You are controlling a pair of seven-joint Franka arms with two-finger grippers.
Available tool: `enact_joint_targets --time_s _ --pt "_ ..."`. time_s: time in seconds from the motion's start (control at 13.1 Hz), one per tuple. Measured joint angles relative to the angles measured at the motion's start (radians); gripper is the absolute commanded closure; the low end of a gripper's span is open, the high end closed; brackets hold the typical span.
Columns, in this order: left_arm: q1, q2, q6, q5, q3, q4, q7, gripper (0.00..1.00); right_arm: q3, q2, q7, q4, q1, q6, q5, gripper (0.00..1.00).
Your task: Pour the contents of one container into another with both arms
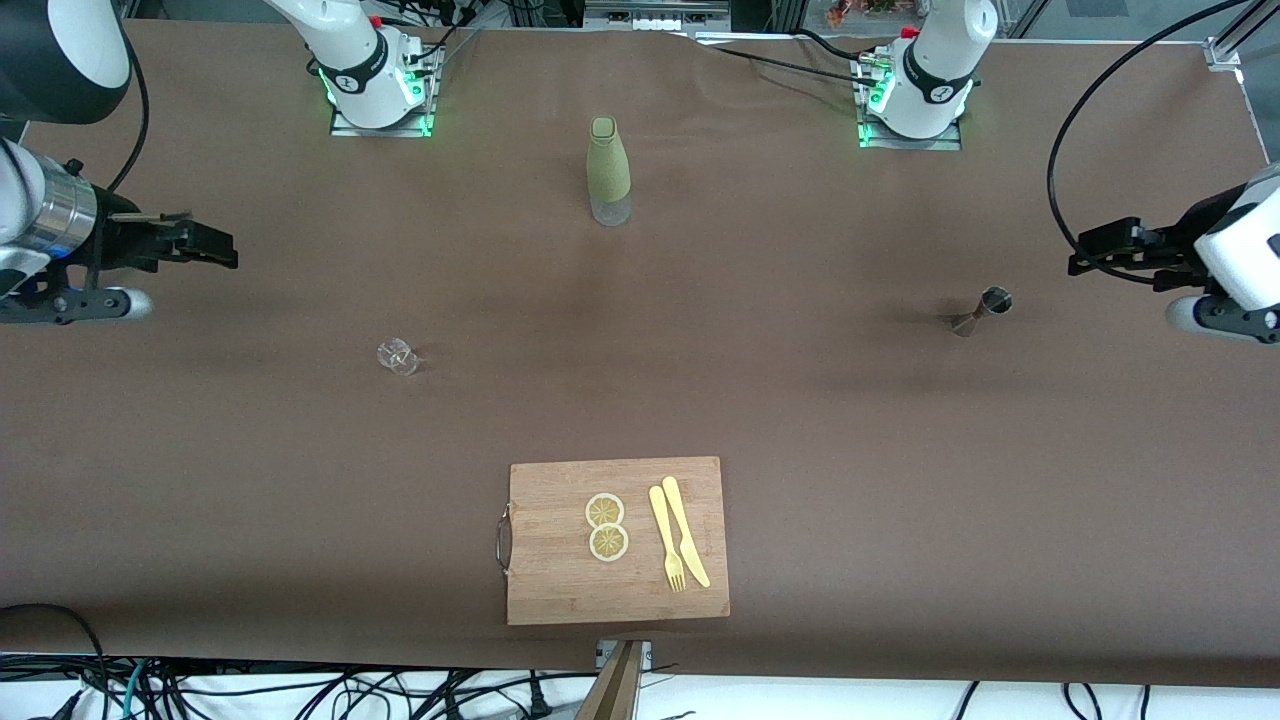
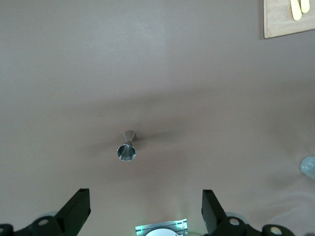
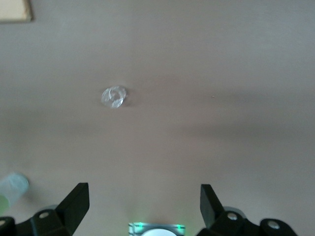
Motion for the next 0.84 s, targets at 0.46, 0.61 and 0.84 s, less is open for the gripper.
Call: enact_joint_targets --time_s 0.46,0.61,0.84 --pt "-0.003 -0.008 0.008 0.001 -0.005 -0.006 -0.154 0.00 -0.029 -0.071 0.071 -0.057 0.005 0.130 -0.001 0.00" --pt "-0.006 -0.011 0.014 0.001 -0.007 -0.005 -0.160 0.00 -0.029 -0.083 0.071 -0.065 0.009 0.148 -0.001 0.00" --pt "-0.030 -0.020 0.027 0.001 -0.012 -0.005 -0.167 0.00 -0.009 -0.104 0.066 -0.071 -0.020 0.148 -0.001 0.00"
